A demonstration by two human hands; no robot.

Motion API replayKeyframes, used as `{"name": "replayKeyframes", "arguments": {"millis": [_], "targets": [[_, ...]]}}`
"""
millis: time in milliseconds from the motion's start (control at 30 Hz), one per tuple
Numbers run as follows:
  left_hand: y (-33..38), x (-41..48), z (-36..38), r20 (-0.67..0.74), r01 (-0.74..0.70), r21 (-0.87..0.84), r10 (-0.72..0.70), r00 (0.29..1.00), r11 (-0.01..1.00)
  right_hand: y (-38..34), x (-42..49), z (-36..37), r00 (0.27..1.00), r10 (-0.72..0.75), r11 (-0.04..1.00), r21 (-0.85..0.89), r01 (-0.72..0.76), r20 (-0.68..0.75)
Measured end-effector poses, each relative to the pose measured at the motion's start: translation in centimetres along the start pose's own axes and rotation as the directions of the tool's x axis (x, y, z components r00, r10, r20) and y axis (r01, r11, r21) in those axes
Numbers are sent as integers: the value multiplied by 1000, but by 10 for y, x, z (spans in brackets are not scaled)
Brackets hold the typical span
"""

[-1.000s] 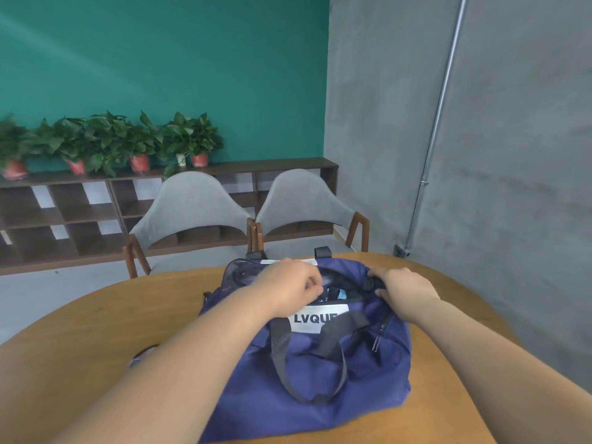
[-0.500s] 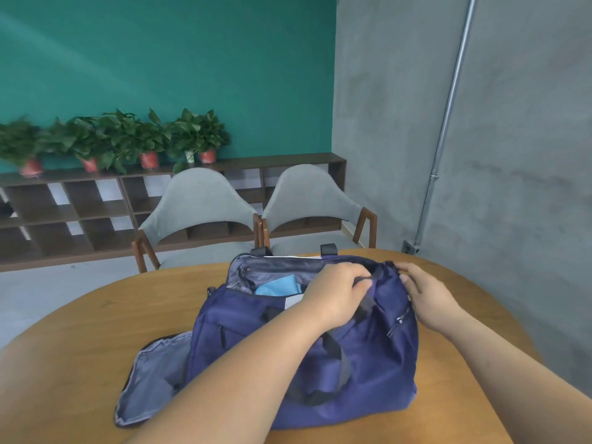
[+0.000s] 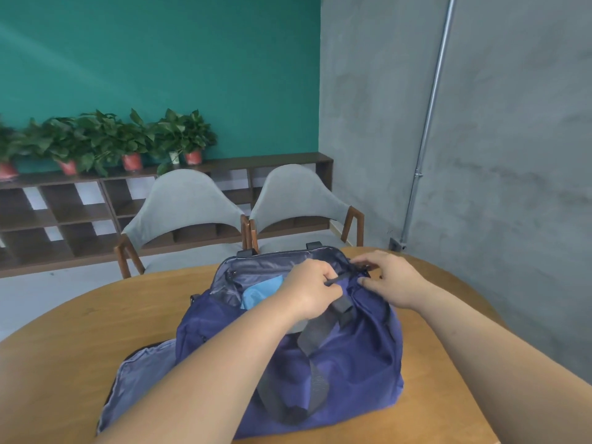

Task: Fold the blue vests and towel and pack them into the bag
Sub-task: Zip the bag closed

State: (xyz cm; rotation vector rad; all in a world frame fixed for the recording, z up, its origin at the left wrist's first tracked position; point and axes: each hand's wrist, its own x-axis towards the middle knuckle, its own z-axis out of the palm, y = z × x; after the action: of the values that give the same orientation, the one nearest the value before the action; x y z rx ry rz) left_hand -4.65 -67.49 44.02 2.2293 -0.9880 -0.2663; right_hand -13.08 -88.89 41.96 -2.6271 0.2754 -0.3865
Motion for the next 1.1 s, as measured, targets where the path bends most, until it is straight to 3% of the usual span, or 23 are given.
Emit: {"name": "replayKeyframes", "arguments": {"millis": [233,467,633,733,900,1100], "targets": [[9,4,-11,60,49,99,-55,997,994,9,3,0,1000,24,983,-182,-26,-13],[26,28,7,-46,-38,187,48,998,982,16,-4,-4,981,66,998,18,-64,-185],[43,53,34,-118,-99,378,154,981,920,18,-6,1,970,24,999,40,-15,-244],[47,65,43,-121,-73,459,144,982,885,17,-7,-2,966,14,998,63,3,-260],[42,78,46,-60,-58,391,88,994,919,20,-17,-10,961,82,983,178,-35,-265],[33,80,52,-90,-76,186,94,992,980,27,-23,-11,932,146,924,382,-9,-332]]}}
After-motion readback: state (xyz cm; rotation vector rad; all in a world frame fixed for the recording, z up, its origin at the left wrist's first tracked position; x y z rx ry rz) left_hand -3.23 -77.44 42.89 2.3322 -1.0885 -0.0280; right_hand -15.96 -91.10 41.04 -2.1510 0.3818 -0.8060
